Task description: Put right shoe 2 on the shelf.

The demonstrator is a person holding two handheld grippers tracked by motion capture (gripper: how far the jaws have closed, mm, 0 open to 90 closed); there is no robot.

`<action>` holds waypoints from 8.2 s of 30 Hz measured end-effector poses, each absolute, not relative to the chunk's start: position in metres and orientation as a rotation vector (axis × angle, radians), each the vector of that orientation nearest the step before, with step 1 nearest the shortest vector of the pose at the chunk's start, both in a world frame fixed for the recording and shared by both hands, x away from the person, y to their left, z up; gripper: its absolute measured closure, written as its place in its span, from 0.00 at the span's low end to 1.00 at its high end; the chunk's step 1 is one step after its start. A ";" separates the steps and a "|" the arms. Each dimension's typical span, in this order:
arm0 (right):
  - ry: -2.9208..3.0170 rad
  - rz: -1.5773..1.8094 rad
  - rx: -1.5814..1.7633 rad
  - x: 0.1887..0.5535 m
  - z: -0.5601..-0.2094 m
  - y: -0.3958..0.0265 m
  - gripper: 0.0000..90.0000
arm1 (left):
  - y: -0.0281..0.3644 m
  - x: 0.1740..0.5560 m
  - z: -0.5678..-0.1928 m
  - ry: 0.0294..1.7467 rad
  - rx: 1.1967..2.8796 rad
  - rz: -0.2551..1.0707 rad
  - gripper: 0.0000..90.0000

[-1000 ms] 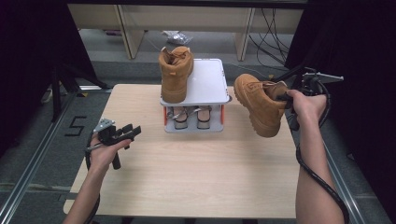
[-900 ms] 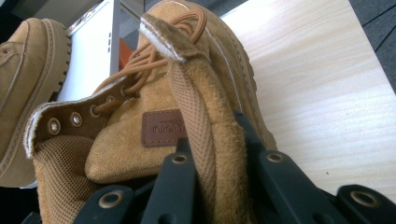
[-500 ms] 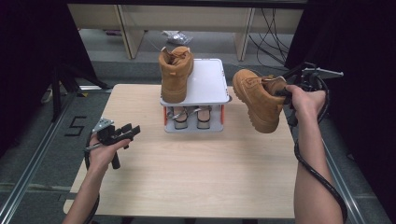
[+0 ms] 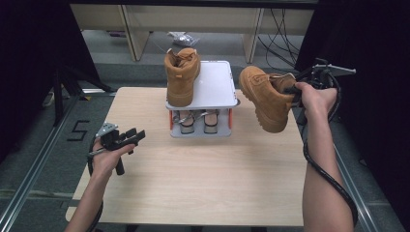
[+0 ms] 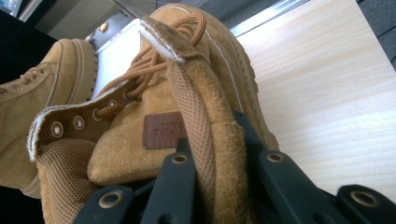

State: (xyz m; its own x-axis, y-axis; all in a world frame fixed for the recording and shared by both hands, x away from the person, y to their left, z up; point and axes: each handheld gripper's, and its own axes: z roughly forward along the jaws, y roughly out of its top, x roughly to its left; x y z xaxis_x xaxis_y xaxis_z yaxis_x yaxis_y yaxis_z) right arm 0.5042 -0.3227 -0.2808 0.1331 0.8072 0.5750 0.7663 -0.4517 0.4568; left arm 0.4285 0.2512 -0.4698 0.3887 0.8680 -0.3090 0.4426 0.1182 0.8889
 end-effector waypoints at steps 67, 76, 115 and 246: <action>1.632 1.322 2.243 0.535 -0.250 -0.261 0.91 | 0.253 0.428 -0.471 1.240 1.503 0.467 0.58; 1.621 1.328 2.253 0.540 -0.247 -0.250 0.91 | 0.253 0.429 -0.471 1.237 1.505 0.468 0.58; 1.620 1.379 2.228 0.561 -0.246 -0.208 0.90 | 0.258 0.428 -0.471 1.240 1.496 0.471 0.58; 2.041 1.279 1.876 0.501 -0.325 -0.172 1.00 | 0.257 0.422 -0.476 1.239 1.500 0.479 0.58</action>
